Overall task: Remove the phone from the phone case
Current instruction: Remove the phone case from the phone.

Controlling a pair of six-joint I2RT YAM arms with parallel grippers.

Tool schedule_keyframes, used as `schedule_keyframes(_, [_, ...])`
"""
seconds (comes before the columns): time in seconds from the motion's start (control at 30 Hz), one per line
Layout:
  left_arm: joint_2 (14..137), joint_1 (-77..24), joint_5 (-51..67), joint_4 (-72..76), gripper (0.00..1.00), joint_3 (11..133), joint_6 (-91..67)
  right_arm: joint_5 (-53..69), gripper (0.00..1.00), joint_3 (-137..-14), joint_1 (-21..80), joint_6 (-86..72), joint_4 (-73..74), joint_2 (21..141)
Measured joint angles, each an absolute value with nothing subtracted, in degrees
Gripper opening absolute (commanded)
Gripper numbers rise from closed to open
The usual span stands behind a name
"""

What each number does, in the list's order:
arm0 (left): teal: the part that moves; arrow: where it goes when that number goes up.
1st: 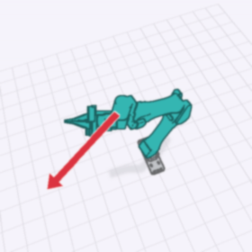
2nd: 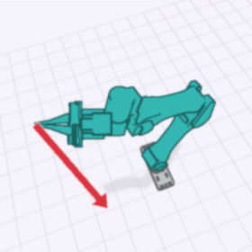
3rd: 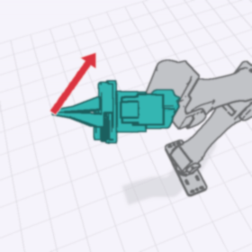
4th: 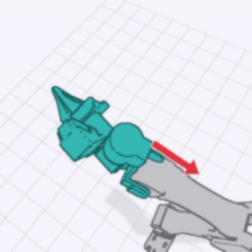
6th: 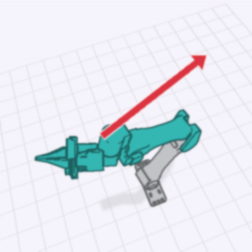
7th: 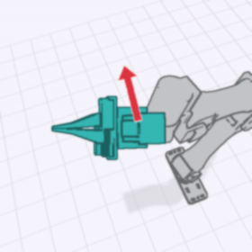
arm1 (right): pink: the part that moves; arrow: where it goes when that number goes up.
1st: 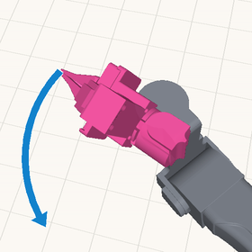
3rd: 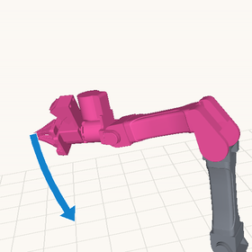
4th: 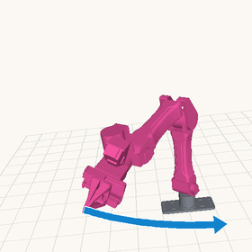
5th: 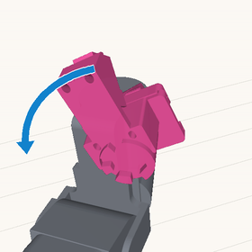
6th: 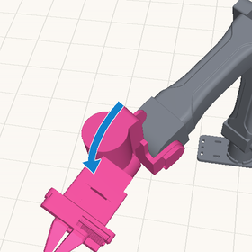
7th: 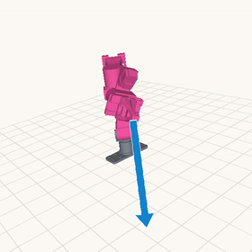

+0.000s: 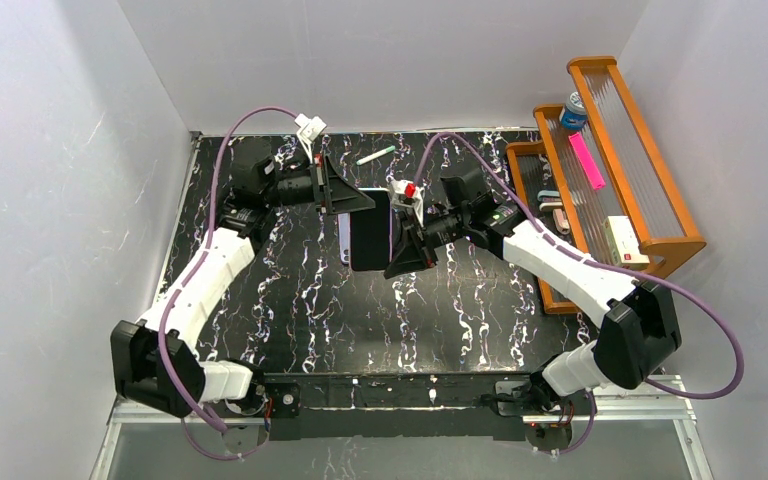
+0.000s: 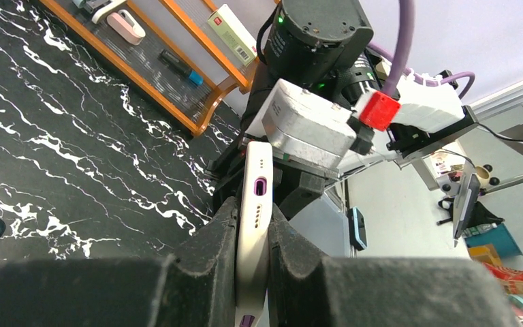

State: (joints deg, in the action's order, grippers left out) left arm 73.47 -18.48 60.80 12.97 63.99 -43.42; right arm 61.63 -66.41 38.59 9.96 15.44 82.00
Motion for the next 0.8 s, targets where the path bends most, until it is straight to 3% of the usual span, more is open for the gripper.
schedule_keyframes(0.8, [77.82, -17.19, 63.18, 18.22, 0.0, 64.51, -48.99, 56.84, 0.01, -71.44, 39.44, 23.4, 22.52, 84.58])
